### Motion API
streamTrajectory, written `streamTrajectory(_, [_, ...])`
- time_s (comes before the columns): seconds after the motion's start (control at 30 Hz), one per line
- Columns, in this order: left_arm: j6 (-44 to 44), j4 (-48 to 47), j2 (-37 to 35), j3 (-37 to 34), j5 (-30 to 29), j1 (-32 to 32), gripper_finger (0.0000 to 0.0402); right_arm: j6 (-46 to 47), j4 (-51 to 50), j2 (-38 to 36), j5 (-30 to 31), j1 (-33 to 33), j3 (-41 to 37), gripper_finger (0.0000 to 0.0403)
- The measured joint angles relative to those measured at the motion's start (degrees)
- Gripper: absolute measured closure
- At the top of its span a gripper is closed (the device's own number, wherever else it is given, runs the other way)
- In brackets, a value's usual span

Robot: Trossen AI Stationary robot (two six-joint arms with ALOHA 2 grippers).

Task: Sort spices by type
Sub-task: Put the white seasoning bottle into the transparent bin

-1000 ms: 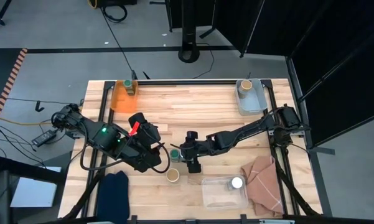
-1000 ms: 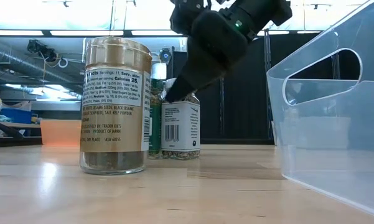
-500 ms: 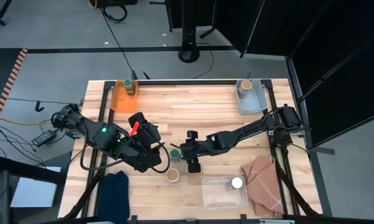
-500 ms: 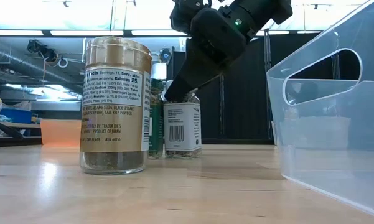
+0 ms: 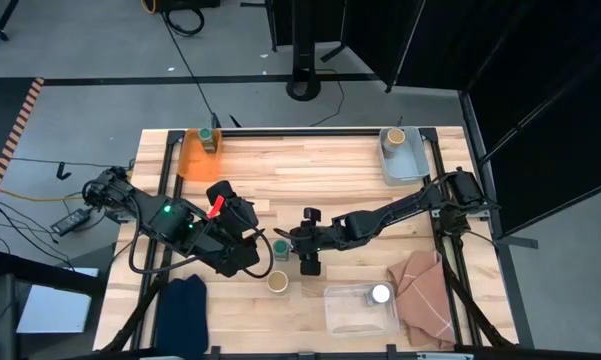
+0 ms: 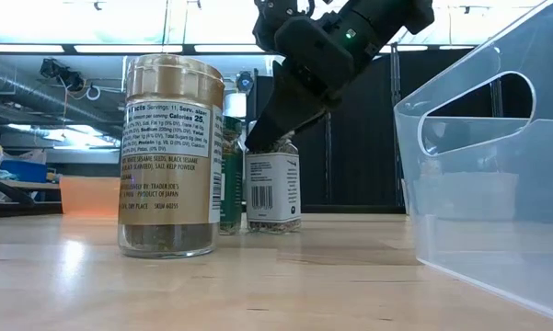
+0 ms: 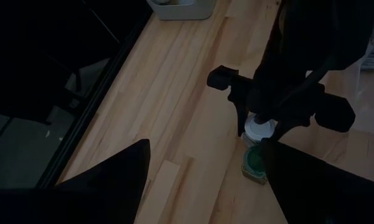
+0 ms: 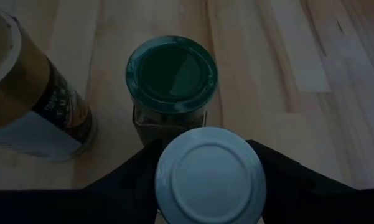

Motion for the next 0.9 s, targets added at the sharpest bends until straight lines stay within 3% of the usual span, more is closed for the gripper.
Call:
streamTrajectory(0.57, [0.0, -0.01, 0.0, 0.0, -1.29, -0.01, 0.0092, 0.96, -4.21, -4.9, 0.03, 0.18, -0.17, 0.0193])
streamTrajectory(0.9, [0.0, 0.02, 0.0, 0.0, -2.72, -0.02, 0.0092, 0.68, -8.06, -13.1, 2.82, 0.21, -0.16, 0.0193])
